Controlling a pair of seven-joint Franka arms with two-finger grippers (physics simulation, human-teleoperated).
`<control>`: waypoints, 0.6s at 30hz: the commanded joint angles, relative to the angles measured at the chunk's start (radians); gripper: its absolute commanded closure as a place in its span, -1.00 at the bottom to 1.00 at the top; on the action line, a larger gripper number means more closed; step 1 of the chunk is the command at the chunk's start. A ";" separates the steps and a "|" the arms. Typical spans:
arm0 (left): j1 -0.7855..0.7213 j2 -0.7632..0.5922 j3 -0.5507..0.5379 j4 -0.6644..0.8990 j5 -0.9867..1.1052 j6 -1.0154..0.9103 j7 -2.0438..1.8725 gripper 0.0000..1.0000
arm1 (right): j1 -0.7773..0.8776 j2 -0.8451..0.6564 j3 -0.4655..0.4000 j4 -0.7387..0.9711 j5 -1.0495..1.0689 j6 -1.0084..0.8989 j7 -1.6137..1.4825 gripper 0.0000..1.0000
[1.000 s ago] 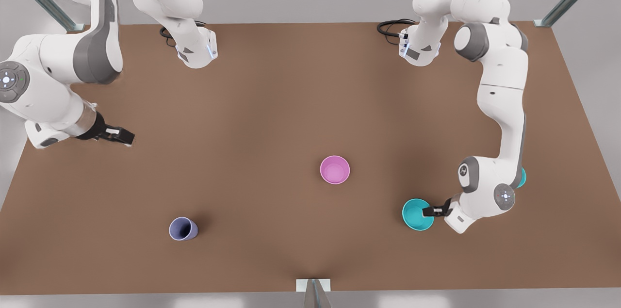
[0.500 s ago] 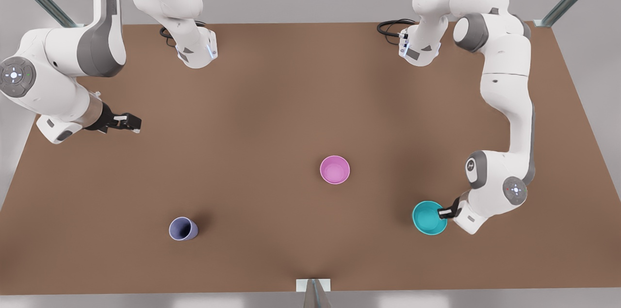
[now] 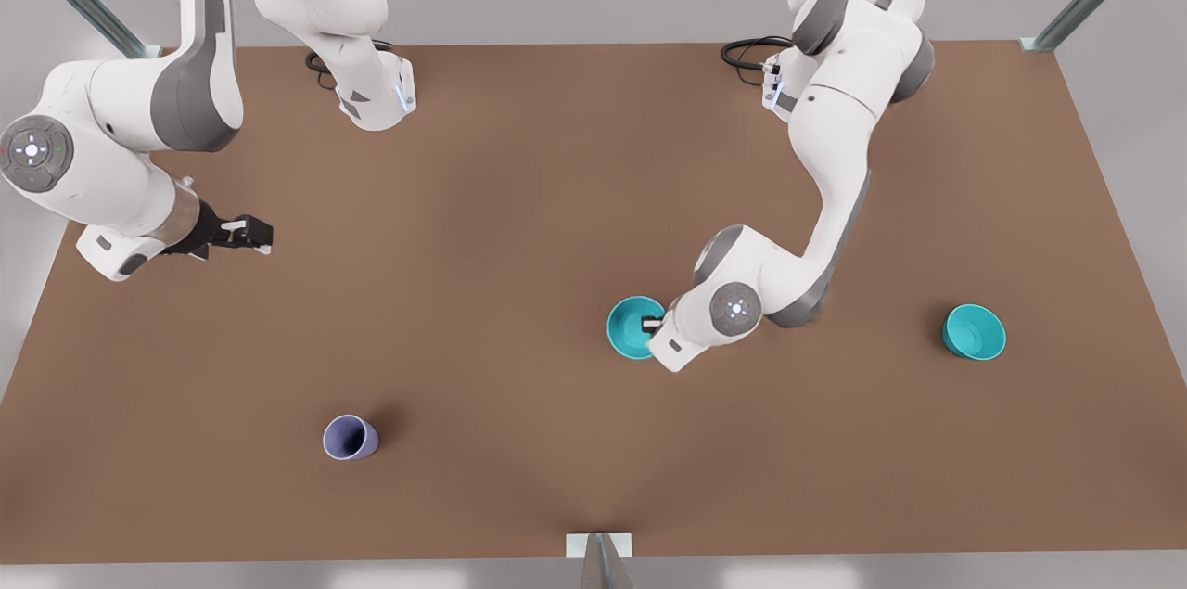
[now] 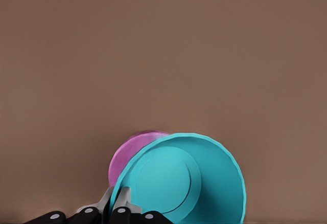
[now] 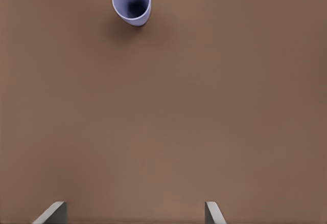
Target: Stack the blue bowl on the pink bowl
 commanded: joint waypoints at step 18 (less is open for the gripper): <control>0.037 -0.073 -0.023 -0.241 0.013 0.228 -0.384 0.57 | -0.001 0.004 0.001 -0.012 0.004 0.010 -0.065 -1.00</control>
